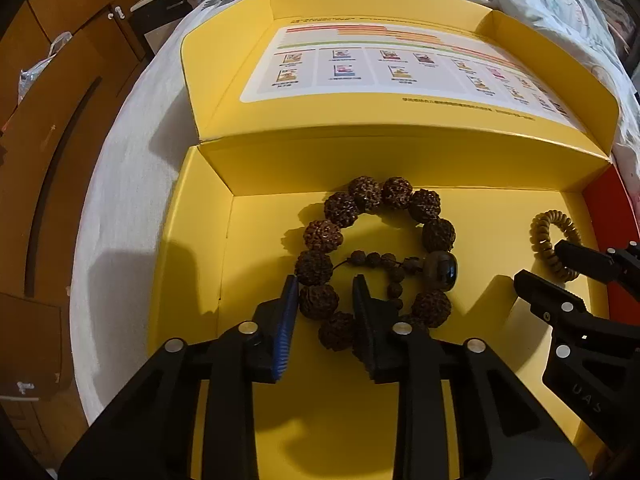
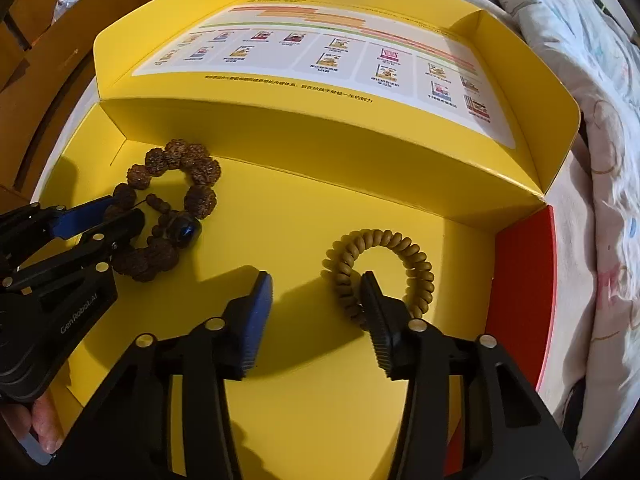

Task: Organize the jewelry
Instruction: 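Grasp the brown rudraksha bracelet with the left tool while the right moves to the coil hair tie, then grasp the brown coil hair tie with the right tool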

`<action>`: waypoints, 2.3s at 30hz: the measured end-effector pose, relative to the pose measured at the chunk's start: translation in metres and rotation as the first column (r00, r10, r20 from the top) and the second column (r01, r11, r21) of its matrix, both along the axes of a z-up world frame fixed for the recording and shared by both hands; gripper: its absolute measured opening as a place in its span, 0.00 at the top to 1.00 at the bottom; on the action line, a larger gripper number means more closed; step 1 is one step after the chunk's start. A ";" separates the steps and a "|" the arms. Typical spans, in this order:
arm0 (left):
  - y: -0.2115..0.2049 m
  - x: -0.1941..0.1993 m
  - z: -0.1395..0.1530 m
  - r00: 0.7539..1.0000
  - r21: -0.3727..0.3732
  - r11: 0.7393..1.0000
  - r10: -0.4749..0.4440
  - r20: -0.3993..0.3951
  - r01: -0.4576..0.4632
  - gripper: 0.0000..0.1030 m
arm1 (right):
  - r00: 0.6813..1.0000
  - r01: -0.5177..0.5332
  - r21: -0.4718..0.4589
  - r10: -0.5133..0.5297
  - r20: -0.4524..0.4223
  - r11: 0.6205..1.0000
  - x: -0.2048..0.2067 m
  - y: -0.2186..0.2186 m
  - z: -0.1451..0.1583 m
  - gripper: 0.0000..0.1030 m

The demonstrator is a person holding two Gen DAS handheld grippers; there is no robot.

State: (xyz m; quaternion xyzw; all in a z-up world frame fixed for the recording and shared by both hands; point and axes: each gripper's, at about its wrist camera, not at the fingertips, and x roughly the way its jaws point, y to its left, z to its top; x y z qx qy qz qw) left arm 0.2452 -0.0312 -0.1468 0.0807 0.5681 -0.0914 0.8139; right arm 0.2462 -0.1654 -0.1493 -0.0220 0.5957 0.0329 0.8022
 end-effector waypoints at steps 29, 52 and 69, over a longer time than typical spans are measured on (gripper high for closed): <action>0.012 -0.009 0.025 1.000 -0.128 0.992 0.003 0.008 -0.002 0.80 | 0.999 0.047 0.015 -0.047 0.016 0.999 -0.011 -0.015 0.028 0.84; 0.010 -0.012 0.025 1.000 -0.147 0.989 -0.014 -0.017 0.011 0.80 | 0.992 -0.082 -0.027 0.080 -0.095 0.996 0.003 -0.005 0.005 0.79; 0.017 -0.021 0.034 1.000 -0.172 0.985 -0.027 -0.013 0.024 0.80 | 0.979 -0.106 -0.069 0.092 -0.183 0.992 0.020 0.016 0.016 0.90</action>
